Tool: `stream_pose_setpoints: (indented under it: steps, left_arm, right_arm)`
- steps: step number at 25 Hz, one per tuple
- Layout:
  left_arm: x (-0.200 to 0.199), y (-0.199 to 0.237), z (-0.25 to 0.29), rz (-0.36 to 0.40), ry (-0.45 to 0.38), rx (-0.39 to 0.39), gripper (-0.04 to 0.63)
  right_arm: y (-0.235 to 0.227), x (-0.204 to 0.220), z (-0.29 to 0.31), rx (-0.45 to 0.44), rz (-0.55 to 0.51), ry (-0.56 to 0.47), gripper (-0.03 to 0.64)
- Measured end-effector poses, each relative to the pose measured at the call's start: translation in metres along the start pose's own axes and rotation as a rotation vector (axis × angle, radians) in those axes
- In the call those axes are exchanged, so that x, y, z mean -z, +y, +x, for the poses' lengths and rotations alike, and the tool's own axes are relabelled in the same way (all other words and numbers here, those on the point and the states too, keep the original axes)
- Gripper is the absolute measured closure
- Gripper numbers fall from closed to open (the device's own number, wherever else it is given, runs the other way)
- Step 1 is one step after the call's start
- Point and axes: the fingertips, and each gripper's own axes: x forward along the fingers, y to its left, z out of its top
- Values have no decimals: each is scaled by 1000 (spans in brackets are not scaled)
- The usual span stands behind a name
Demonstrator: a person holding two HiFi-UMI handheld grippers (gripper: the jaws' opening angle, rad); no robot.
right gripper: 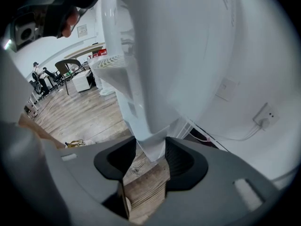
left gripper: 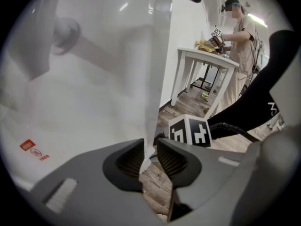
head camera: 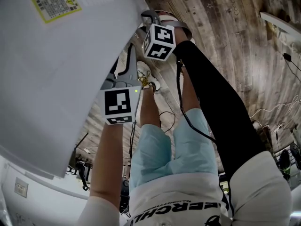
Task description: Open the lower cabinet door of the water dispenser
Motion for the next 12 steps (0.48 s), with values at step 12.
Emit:
stream_pose_setpoints:
  steps: [12]
  left_arm:
    - [-2,1,-1,17,-14,7,508]
  right_arm:
    - [14,7,-4,12,30,9,428]
